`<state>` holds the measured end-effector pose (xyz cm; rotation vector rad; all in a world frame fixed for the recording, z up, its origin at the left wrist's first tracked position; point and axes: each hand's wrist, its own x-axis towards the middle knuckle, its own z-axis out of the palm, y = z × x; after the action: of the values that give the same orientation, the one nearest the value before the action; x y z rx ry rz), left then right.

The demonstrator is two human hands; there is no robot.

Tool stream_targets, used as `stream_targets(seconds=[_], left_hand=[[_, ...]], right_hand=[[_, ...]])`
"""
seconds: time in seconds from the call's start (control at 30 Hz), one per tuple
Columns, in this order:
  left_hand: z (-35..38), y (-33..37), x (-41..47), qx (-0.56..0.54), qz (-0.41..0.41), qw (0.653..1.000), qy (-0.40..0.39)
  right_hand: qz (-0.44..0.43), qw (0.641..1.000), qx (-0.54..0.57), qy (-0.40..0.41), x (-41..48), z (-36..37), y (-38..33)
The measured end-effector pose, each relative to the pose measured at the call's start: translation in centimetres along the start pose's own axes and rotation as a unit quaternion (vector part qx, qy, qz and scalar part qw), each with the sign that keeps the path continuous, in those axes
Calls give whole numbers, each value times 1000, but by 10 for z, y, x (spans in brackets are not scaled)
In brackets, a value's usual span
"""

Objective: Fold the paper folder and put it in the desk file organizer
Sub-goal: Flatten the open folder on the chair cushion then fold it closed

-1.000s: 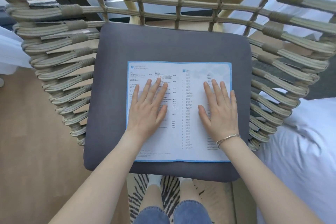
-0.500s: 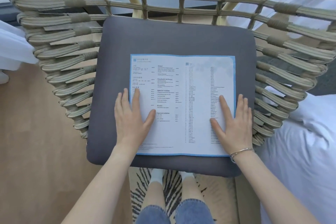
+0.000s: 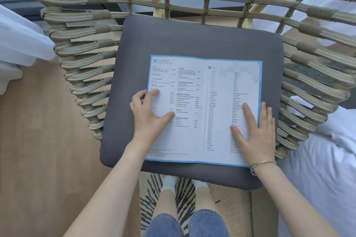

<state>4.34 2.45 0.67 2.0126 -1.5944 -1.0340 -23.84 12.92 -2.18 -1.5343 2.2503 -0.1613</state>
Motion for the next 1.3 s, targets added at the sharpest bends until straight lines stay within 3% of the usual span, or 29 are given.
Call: stream_targets(seconds=[0.17, 0.47, 0.87, 0.97, 1.07, 1.3], left_hand=[[-19, 2, 8, 0, -8, 999, -42], [-56, 12, 12, 20, 65, 998, 2], [-27, 91, -28, 66, 156, 985, 20], [-11, 114, -44, 86, 170, 982, -11], [3, 134, -56, 71, 170, 982, -36], [40, 151, -70, 36, 154, 984, -76]], right_hand=[[-1, 1000, 2, 7, 0, -3, -8], [-18, 999, -41, -3, -3, 8, -37], [-27, 999, -42, -21, -1, -1, -36], [-24, 999, 18, -12, -1, -8, -33], [-14, 989, 147, 6, 1, -15, -27], [56, 914, 402, 24, 1, -28, -11]])
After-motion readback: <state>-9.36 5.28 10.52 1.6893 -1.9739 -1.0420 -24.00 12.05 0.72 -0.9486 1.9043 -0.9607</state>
